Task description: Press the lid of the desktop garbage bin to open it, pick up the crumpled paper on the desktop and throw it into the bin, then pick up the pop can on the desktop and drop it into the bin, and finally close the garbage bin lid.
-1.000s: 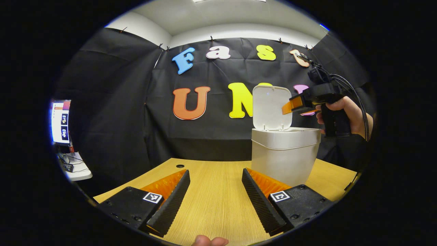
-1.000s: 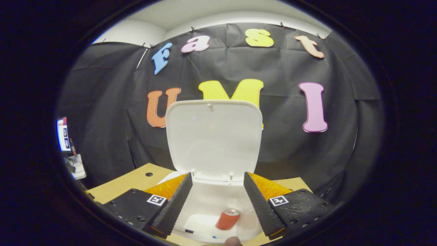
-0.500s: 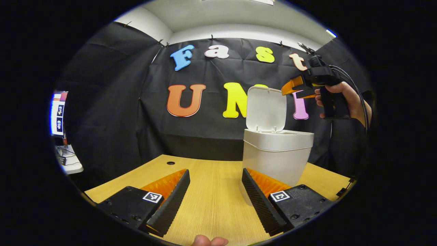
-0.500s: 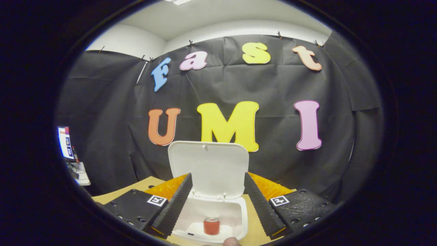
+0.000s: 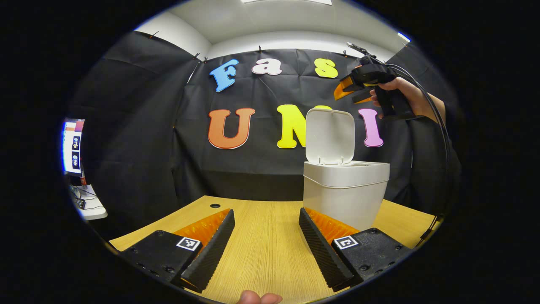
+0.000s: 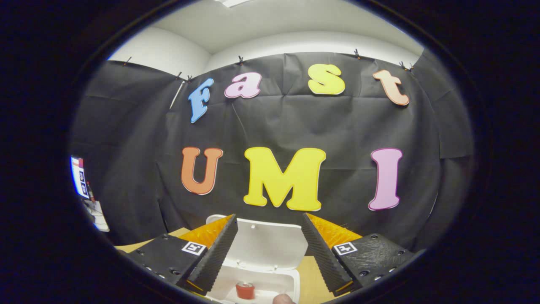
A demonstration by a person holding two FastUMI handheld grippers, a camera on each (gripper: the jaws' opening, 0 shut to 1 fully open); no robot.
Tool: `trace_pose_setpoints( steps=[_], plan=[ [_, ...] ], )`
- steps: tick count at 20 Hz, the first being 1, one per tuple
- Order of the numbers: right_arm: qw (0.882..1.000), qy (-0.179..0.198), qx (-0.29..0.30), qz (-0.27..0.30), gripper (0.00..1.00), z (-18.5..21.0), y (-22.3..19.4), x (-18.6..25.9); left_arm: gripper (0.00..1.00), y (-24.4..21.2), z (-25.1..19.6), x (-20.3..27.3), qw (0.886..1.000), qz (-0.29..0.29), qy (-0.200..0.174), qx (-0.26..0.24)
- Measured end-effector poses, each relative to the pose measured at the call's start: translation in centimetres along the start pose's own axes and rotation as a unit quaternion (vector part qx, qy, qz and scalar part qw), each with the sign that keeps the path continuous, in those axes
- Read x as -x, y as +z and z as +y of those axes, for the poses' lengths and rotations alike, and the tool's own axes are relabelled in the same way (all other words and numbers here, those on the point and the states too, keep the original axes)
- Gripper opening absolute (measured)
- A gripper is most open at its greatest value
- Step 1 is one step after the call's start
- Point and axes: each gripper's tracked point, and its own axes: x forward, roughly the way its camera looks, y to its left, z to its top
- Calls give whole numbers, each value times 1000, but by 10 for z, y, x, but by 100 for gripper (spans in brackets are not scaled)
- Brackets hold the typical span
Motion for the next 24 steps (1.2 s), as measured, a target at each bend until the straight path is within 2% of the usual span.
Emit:
trace_pose_setpoints(
  steps=[6, 7, 10, 12, 13, 16, 17, 20, 24],
  plan=[
    [999, -6, -10, 40, 94, 1, -10, -54, 99, 2, 4, 2, 1000, -1, 0, 2],
    [999, -5, -11, 45, 96, 1, -13, -59, 99, 4, 6, 3, 1000, -5, 3, 0],
    [997, 4, -26, 66, 92, 6, -27, -66, 99, 4, 13, 2, 1000, -6, 11, -1],
    [998, -4, -20, 65, 94, 2, -26, -67, 99, 5, 12, 3, 1000, -7, 10, 1],
    [998, -3, -15, 68, 97, 2, -27, -64, 99, 5, 11, 3, 1000, -7, 10, 2],
    [996, 5, -39, 86, 96, 3, -36, -51, 98, 2, 12, 1, 1000, -3, 9, 4],
    [994, 7, -44, 95, 99, 4, -41, -44, 98, 0, 12, 0, 1000, -2, 10, 4],
    [991, 24, -36, 128, 96, 9, -73, -18, 98, 1, 12, -1, 1000, -5, 11, 5],
    [989, 44, -43, 133, 94, 16, -110, 19, 98, -2, 4, -4, 1000, -1, 6, 9]
  ],
)
